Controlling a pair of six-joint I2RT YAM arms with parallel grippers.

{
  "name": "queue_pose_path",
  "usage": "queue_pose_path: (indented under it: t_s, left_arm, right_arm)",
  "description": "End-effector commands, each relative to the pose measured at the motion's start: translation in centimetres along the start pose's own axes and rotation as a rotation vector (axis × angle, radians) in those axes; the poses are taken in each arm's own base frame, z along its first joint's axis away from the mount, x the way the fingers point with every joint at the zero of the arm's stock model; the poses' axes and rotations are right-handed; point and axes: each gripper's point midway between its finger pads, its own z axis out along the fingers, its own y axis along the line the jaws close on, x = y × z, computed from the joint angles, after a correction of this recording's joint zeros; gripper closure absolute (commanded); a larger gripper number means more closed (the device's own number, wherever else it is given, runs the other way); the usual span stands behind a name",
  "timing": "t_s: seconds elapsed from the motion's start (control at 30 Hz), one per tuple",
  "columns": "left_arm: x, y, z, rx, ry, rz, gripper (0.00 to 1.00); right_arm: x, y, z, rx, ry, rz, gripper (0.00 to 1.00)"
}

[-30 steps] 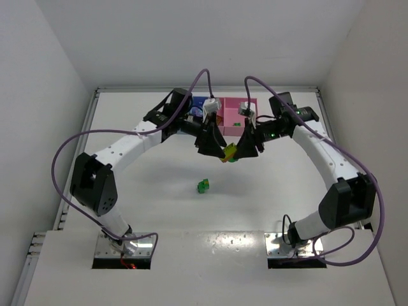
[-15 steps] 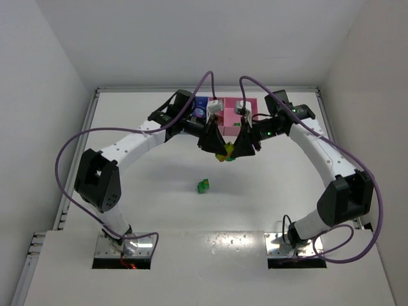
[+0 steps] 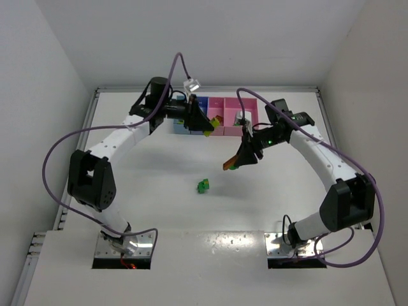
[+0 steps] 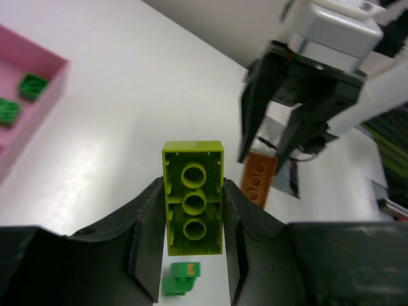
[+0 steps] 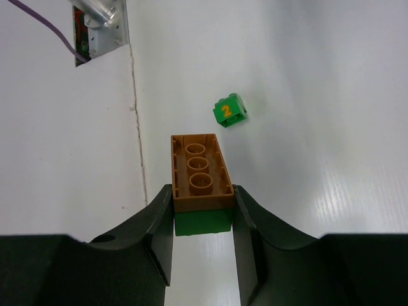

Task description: Sort the legos into containers by color

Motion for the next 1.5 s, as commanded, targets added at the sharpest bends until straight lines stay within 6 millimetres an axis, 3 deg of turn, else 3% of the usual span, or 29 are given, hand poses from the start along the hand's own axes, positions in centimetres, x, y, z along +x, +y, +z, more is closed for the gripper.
queue_pose_path:
  t_s: [0.0, 0.03, 0.1, 0.13, 0.2, 0.3, 0.33, 0.47, 0.57, 0.73, 0.8, 0.83, 0.87, 0.9, 0.93, 0.97, 1.07, 1.1, 1.17, 1.2, 1.27, 1.3, 1.33, 1.37, 1.4, 1.43, 1.47]
  left_arm:
    - [-3.9, 0.7, -2.4, -0.157, -0.122, 0.085, 1.0]
    - [-4.3, 4.3, -3.6, -0.338, -0.166, 0.061, 1.0]
    - [-3.7, 7.4, -4.7, -0.512, -0.171, 0.016, 1.0]
    - [-4.7, 9.8, -6.2, -0.672, -0.203, 0.006, 1.0]
    - [-3.2, 13.3, -7.5, -0.833, -0.158, -0.046, 1.0]
    - [-3.2, 16.0, -8.6, -0.994, -0.136, -0.034, 0.88]
    - [-2.0, 17.6, -8.5, -1.024, -0.1, -0.051, 0.86]
    - [-1.7, 21.4, -9.1, -1.119, -0.081, -0.078, 0.83]
    - [-0.7, 23.5, -9.2, -1.163, -0.036, -0.079, 0.79]
    - [0.9, 25.3, -9.6, -1.222, 0.0, -0.101, 0.73]
    - [2.1, 26.1, -9.9, -1.255, 0.027, -0.117, 0.64]
    - [1.6, 26.1, -10.0, -1.265, 0.018, -0.111, 0.57]
    - [1.6, 26.1, -10.0, -1.265, 0.018, -0.111, 0.47]
    - [1.6, 26.3, -9.9, -1.265, 0.011, -0.118, 0.3]
    - [1.4, 25.9, -9.8, -1.249, 0.013, -0.12, 0.16]
    - [1.5, 25.5, -8.8, -1.193, 0.011, -0.133, 0.11]
    - [-1.0, 22.4, -8.6, -1.063, -0.049, -0.107, 0.1]
    - [-1.7, 19.8, -6.6, -0.868, -0.06, -0.084, 0.13]
    - [-4.2, 15.8, -5.6, -0.689, -0.15, 0.008, 0.22]
    - [-3.7, 11.3, -4.7, -0.521, -0.151, 0.038, 0.23]
    - [-3.8, 7.3, -3.7, -0.41, -0.157, 0.12, 0.28]
    - [-1.9, 5.8, -2.7, -0.364, -0.114, 0.137, 0.31]
    - [-2.4, 3.4, -3.0, -0.348, -0.128, 0.185, 0.37]
    - [-2.1, 2.3, -2.8, -0.334, -0.127, 0.212, 0.41]
    - [-0.6, 1.8, -2.2, -0.336, -0.104, 0.218, 0.44]
    - [-0.5, 1.2, -2.1, -0.344, -0.108, 0.247, 0.48]
    - [-0.8, 0.1, -2.2, -0.349, -0.117, 0.289, 0.5]
  right_arm:
    - [-0.9, 0.3, -0.8, 0.03, -0.02, -0.09, 0.98]
    - [-0.9, 0.0, -1.1, 0.038, -0.023, -0.085, 0.98]
    - [-1.0, -0.3, -1.3, 0.049, -0.03, -0.079, 0.98]
    - [-1.0, -0.3, -1.3, 0.049, -0.03, -0.078, 0.98]
    - [-1.0, -0.7, -1.6, 0.07, -0.032, -0.063, 0.98]
    - [-1.0, -1.6, -1.9, 0.105, -0.032, -0.058, 0.98]
    - [-1.0, -1.8, -2.1, 0.112, -0.035, -0.054, 0.98]
    - [-1.4, -2.4, -2.7, 0.139, -0.053, -0.048, 0.98]
    - [-1.6, -2.5, -2.7, 0.143, -0.059, -0.036, 0.98]
    - [-1.5, -2.7, -2.9, 0.15, -0.062, -0.031, 0.98]
    - [-1.5, -2.7, -2.9, 0.15, -0.062, -0.031, 0.98]
    - [-1.5, -2.9, -3.2, 0.158, -0.064, -0.026, 0.98]
    - [-1.5, -2.9, -3.2, 0.158, -0.064, -0.026, 0.98]
    - [-1.5, -2.9, -3.2, 0.158, -0.064, -0.026, 0.98]
    - [-1.5, -2.9, -3.2, 0.158, -0.064, -0.026, 0.98]
    - [-1.5, -2.9, -3.2, 0.158, -0.064, -0.026, 0.98]
    - [-2.0, -2.9, -3.3, 0.156, -0.078, -0.043, 0.98]
    - [-2.3, -2.9, -3.2, 0.146, -0.087, -0.021, 0.98]
    - [-2.8, -2.7, -3.2, 0.115, -0.129, 0.013, 0.98]
    - [-3.0, -2.8, -3.4, 0.104, -0.154, 0.086, 0.98]
    - [-4.0, -2.7, -3.4, 0.045, -0.236, 0.153, 0.98]
    - [-4.2, -3.1, -3.6, 0.028, -0.27, 0.209, 0.98]
    - [-4.8, -2.7, -3.7, -0.012, -0.305, 0.355, 0.98]
    - [-5.5, -3.0, -3.4, -0.059, -0.356, 0.346, 0.98]
    - [-5.8, -3.3, -3.8, -0.075, -0.385, 0.389, 0.98]
    - [-5.9, -2.7, -3.6, -0.128, -0.396, 0.539, 0.98]
    - [-7.0, -3.4, -3.9, -0.119, -0.434, 0.483, 0.98]
